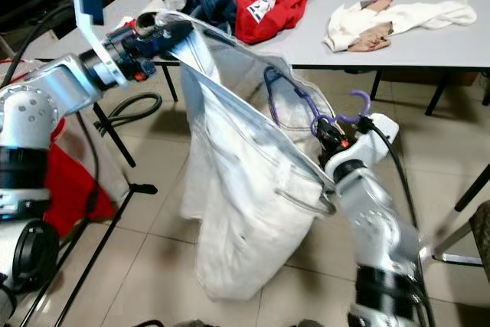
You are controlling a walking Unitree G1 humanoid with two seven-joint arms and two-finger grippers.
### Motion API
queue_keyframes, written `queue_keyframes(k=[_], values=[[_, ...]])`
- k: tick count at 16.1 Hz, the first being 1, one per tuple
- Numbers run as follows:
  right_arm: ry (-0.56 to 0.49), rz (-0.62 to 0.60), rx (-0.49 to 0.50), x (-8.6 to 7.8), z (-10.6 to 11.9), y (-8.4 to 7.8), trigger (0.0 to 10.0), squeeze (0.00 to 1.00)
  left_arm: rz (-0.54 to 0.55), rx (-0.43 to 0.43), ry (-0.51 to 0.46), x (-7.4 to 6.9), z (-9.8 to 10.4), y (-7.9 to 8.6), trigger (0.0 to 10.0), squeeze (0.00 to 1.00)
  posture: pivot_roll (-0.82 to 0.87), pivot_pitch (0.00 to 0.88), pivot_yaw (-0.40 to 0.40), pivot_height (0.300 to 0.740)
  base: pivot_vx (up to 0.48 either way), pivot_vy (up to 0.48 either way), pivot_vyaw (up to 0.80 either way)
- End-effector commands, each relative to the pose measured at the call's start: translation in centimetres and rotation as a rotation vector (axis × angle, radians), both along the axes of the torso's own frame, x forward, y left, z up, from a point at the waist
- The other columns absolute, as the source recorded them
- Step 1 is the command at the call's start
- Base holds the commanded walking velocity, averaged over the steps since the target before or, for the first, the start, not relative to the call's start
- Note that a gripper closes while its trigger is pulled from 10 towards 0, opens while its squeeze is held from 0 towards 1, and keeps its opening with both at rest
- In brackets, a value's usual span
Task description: Hang hanger
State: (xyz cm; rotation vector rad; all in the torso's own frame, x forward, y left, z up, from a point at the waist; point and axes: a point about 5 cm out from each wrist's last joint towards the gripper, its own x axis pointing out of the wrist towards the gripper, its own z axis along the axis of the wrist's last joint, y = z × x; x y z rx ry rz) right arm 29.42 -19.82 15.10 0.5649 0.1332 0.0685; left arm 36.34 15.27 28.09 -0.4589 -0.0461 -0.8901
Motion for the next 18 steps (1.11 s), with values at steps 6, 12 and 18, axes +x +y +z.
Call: queue_keyframes(k=[6,12,18], values=[[-0.125,-0.224,0.068,-2.2,4.6,-5.5,10.0,0.00,0.380,0.320,0.117,0.4,-7.1,6.0,0.0,0.00,-0.10,0.000,0.166,0.740,0.000,0.000,0.00],[-0.245,0.019,-0.117,-2.2,10.9,-1.5,10.0,0.00,0.488,0.917,0.378,-3.0,-20.5,5.6,0.0,0.00,-0.14,0.000,0.125,0.740,0.000,0.000,0.00],[-0.221,0.187,-0.262,-1.7,12.6,1.2,10.0,0.00,0.394,1.088,0.523,-8.7,-29.8,2.6,0.0,0.00,-0.16,0.000,0.043,0.740,0.000,0.000,0.00]])
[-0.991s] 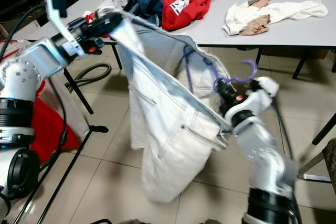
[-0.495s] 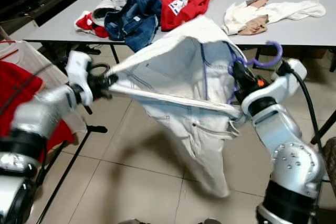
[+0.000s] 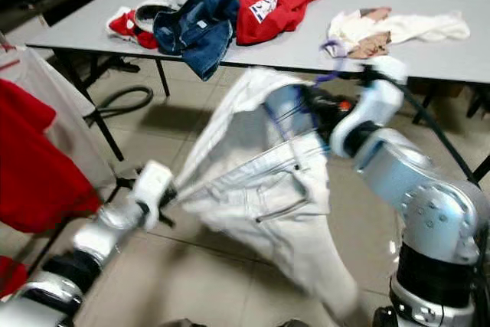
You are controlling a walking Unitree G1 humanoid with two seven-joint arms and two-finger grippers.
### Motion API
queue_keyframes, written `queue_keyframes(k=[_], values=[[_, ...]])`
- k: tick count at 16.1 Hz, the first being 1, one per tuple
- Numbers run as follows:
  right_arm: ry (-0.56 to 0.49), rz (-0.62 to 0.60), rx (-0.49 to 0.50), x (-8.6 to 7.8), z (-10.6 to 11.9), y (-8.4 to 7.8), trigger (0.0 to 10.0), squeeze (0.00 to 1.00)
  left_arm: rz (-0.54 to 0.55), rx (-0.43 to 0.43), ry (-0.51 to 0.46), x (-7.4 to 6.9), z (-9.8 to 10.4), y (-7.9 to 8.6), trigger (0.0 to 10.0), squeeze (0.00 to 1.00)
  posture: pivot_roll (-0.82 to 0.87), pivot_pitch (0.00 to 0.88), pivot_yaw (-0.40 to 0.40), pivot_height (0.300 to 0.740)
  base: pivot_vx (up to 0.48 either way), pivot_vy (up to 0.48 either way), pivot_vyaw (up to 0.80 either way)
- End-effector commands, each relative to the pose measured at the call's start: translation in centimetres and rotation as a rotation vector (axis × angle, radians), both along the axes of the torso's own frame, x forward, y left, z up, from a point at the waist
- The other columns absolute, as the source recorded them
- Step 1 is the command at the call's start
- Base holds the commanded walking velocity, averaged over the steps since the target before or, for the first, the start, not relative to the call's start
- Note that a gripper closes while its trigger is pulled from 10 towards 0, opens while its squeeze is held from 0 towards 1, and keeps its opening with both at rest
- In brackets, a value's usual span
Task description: Hang hanger
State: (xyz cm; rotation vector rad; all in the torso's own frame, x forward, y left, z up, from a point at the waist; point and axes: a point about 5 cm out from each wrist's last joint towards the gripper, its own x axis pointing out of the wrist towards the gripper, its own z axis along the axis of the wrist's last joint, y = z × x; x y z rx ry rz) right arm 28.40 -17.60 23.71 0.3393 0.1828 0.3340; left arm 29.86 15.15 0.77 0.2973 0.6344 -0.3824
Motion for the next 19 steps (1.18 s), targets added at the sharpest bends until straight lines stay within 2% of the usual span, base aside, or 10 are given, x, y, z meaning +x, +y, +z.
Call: queue_keyframes(k=[1,4,5,6,7,12,14,17,18,19], values=[[-0.177,-0.064,-0.064,-0.5,3.4,-0.8,10.0,0.00,0.064,0.042,0.105,-2.4,-2.7,1.7,0.0,0.00,-0.16,0.000,0.035,0.740,0.000,0.000,0.00],[-0.154,-0.059,-0.098,-0.2,3.0,-0.7,10.0,0.00,0.039,-0.013,0.092,-2.3,-2.7,0.7,0.0,0.00,-0.15,0.000,0.030,0.740,0.000,0.000,0.00],[-0.160,-0.059,-0.094,0.0,3.0,-0.6,10.0,0.00,0.012,-0.016,0.101,-2.5,-2.9,0.8,10.0,0.00,-0.15,0.000,0.033,0.740,0.000,0.000,0.00],[-0.162,-0.056,-0.098,0.1,3.0,-0.5,10.0,0.00,-0.002,-0.067,0.099,-2.5,-2.7,0.7,10.0,0.85,-0.15,0.000,0.033,0.740,0.000,0.000,0.00],[-0.162,-0.056,-0.101,0.1,2.9,-0.5,10.0,0.00,-0.006,-0.088,0.097,-2.5,-2.7,0.7,10.0,1.00,-0.15,0.000,0.036,0.740,0.000,0.000,0.00],[-0.142,-0.073,-0.162,0.5,1.3,-0.3,10.0,0.00,-0.104,-0.259,0.056,-2.3,-1.4,1.1,10.0,1.00,-0.13,0.000,0.042,0.740,0.000,0.000,0.00],[-0.139,-0.074,-0.166,0.6,1.0,-0.3,10.0,0.00,-0.110,-0.319,0.025,-2.1,-0.8,1.0,10.0,1.00,-0.13,0.000,0.037,0.740,0.000,0.000,0.00],[-0.135,-0.076,-0.168,0.8,0.5,-0.3,10.0,0.00,-0.082,-0.468,-0.035,-1.3,0.6,0.4,10.0,1.00,-0.12,0.000,0.037,0.740,0.000,0.000,0.00],[-0.122,-0.087,-0.167,1.0,-0.2,-0.3,10.0,0.00,-0.099,-0.615,-0.051,-1.1,1.6,-0.1,10.0,1.00,-0.12,0.000,0.039,0.740,0.000,0.000,0.00],[-0.116,-0.090,-0.178,1.2,-0.6,-0.3,10.0,0.00,-0.126,-0.630,-0.052,-1.2,1.8,0.0,10.0,1.00,-0.12,0.000,0.039,0.740,0.000,0.000,0.00]])
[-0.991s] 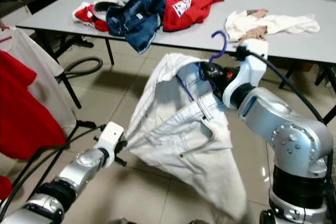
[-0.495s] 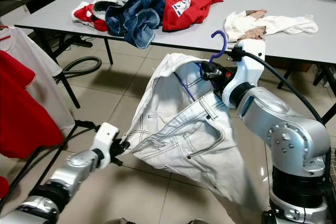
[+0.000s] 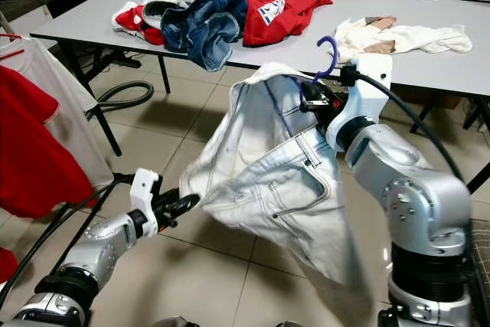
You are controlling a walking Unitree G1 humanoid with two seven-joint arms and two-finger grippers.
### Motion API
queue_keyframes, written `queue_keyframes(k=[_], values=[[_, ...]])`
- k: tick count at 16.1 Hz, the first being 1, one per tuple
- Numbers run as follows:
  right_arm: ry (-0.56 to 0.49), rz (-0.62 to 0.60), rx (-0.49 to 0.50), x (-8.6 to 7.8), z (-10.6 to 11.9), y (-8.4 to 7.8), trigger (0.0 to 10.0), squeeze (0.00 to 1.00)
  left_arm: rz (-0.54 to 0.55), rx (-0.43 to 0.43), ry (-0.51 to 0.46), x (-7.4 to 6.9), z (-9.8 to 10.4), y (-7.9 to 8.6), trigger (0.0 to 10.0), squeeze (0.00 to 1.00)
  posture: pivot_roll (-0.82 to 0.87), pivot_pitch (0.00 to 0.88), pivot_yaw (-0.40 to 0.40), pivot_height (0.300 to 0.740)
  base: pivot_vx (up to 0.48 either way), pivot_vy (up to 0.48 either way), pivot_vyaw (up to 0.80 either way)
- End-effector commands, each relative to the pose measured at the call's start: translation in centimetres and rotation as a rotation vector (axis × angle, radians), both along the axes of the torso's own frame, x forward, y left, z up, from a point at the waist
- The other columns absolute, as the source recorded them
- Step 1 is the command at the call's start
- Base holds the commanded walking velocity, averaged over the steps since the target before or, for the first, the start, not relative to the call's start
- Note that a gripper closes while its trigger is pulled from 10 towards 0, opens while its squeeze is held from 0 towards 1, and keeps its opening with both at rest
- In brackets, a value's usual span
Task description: Hang hanger
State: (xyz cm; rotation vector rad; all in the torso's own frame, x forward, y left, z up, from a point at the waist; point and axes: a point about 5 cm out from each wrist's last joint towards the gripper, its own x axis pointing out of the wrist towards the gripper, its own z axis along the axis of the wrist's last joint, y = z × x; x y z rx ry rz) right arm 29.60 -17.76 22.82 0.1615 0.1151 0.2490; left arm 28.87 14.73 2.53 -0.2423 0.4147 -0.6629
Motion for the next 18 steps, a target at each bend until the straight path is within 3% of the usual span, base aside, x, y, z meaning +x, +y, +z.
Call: queue_keyframes(k=[1,2,3,4,6,7,9,13,14,16,18], values=[[-0.023,-0.008,-0.016,0.2,-0.3,0.0,10.0,0.00,-0.029,-0.002,-0.006,-0.5,0.0,0.6,10.0,1.00,-0.11,0.000,0.040,0.740,0.000,0.000,0.00],[-0.017,-0.010,-0.022,0.3,-0.8,0.1,10.0,0.00,-0.035,0.017,-0.021,-0.6,0.1,0.9,10.0,1.00,-0.11,0.000,0.040,0.740,0.000,0.000,0.00],[-0.011,-0.013,-0.030,0.4,-1.1,0.1,10.0,0.00,-0.022,0.018,-0.035,-0.6,0.2,1.2,10.0,0.44,-0.11,0.000,0.039,0.740,0.000,0.000,0.00],[0.002,-0.020,-0.051,0.5,-2.2,0.1,10.0,0.00,0.014,-0.001,-0.077,-0.3,1.0,1.8,10.0,0.00,-0.11,0.000,0.039,0.740,0.000,0.000,0.00],[0.031,-0.012,-0.020,0.6,-5.1,0.2,10.0,0.00,0.036,-0.077,-0.134,-0.1,3.1,2.0,10.0,0.00,-0.11,0.000,0.042,0.740,0.000,0.000,0.00],[0.102,-0.031,-0.013,0.4,-7.4,0.1,10.0,0.00,0.035,-0.098,-0.171,-0.2,4.3,2.0,10.0,0.00,-0.10,0.000,0.042,0.740,0.000,0.000,0.00],[0.181,-0.038,-0.010,-0.5,-10.3,0.3,10.0,0.00,0.027,-0.052,-0.225,-0.4,5.6,1.3,10.0,0.00,-0.09,0.000,0.042,0.740,0.000,0.000,0.00],[0.176,-0.042,-0.031,-1.8,-12.2,0.0,10.0,0.00,0.180,0.082,-0.233,0.7,6.3,1.4,10.0,0.00,-0.08,0.000,0.050,0.740,0.000,0.000,0.00],[0.157,-0.035,-0.026,-2.3,-12.5,0.0,10.0,0.00,0.267,0.154,-0.267,0.9,7.0,1.8,10.0,0.00,-0.07,0.000,0.054,0.740,0.000,0.000,0.76],[0.144,-0.012,-0.026,-3.0,-13.2,0.0,10.0,0.00,0.417,0.120,-0.273,0.4,7.9,2.5,10.0,0.00,-0.06,0.000,0.060,0.740,0.000,0.000,0.76],[0.146,-0.024,-0.057,-3.0,-13.7,-0.3,10.0,0.00,0.441,0.124,-0.252,0.3,7.6,2.8,10.0,0.00,-0.07,0.000,0.071,0.740,0.000,0.000,0.78]])
